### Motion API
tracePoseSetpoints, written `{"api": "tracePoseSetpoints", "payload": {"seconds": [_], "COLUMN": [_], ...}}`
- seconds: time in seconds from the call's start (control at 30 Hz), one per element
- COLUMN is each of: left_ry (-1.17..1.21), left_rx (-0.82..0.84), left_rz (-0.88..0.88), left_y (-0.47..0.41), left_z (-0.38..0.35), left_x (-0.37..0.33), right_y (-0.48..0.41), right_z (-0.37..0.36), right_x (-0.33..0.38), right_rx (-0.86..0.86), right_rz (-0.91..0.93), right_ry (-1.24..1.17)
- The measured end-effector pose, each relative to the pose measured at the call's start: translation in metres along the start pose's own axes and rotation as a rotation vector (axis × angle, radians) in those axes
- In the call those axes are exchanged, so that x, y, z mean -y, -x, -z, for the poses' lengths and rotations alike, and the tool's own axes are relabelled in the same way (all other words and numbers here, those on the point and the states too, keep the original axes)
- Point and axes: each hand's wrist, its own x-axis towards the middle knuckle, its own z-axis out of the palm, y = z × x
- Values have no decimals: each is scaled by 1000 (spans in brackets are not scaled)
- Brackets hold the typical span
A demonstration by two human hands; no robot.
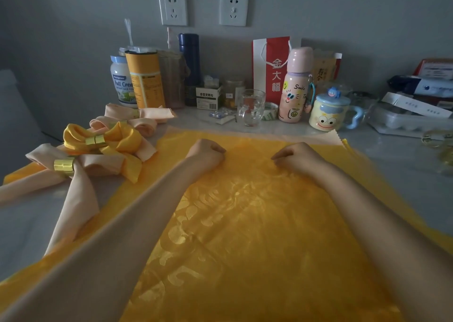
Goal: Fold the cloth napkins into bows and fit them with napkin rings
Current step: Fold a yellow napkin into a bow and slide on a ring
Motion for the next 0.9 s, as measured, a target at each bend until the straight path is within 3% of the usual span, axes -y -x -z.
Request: {"api": "tracePoseSetpoints", "payload": {"seconds": [0.2, 0.53, 0.67, 0.9], "left_ry": [13, -37, -154, -321], "left_rx": [-50, 57, 138, 65], "left_rz": [-88, -218, -221, -242], "left_y": [7, 9, 16, 23], "left_z": [-3, 7, 8, -2], "left_x": [10, 15, 7, -3], "right_y": [-2, 0, 3, 7], "right_z": [-13, -20, -24, -25], "right_x": [-9, -8, -12, -10], "right_rx": [-100, -90, -137, -138], "right_rz": [24, 233, 250, 262], "right_ry": [76, 35, 103, 193]}}
